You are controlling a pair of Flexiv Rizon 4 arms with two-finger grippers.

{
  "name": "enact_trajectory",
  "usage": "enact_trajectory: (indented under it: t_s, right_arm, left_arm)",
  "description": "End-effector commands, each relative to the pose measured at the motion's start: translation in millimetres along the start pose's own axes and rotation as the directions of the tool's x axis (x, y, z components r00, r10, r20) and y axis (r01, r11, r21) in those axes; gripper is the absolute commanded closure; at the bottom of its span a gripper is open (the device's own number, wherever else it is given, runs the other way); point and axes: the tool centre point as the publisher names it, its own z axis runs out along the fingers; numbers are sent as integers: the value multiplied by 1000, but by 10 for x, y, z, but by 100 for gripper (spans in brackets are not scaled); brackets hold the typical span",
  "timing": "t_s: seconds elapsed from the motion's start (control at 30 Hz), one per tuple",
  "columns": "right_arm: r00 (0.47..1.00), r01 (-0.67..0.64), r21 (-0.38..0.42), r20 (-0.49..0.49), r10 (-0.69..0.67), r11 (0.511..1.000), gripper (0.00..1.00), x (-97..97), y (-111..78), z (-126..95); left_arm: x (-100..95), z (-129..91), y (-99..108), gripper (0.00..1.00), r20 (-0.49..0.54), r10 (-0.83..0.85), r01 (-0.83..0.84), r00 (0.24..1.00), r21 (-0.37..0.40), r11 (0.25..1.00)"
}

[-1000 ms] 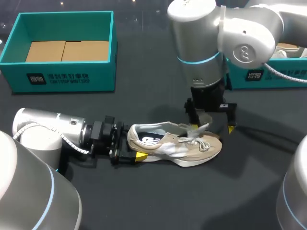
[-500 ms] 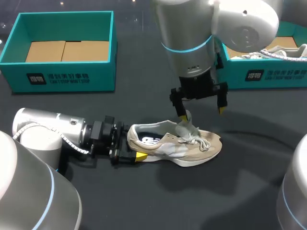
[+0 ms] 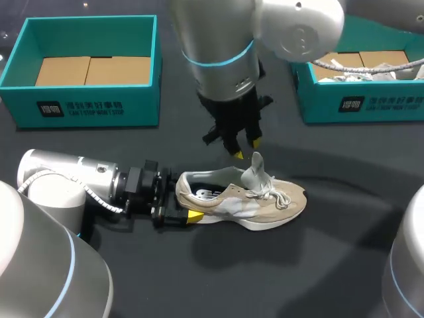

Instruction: Take the shoe out of the shoebox, open the shoe tongue, remove and reinsert the insole, then place the shoe into the shoebox

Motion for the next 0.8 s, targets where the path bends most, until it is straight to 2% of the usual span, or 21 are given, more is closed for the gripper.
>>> enact_trajectory:
  t_s: [0.03,0.47,0.6,0.8]
  right_arm:
    - [976,212,-41,-50,-214,976,100,66,35,37]
    - [976,212,-41,-50,-214,976,100,66,35,37]
    - [936,350,-75,-2,-351,934,100,205,89,8]
    - [833,553,-131,50,-551,823,100,412,197,-18]
  left_arm:
    - [-7,13,33,100,1,0,0,1000,0,1000]
    - [-7,13,33,100,1,0,0,1000,0,1000]
    - [-7,13,33,100,1,0,0,1000,0,1000]
    - [-7,13,33,100,1,0,0,1000,0,1000]
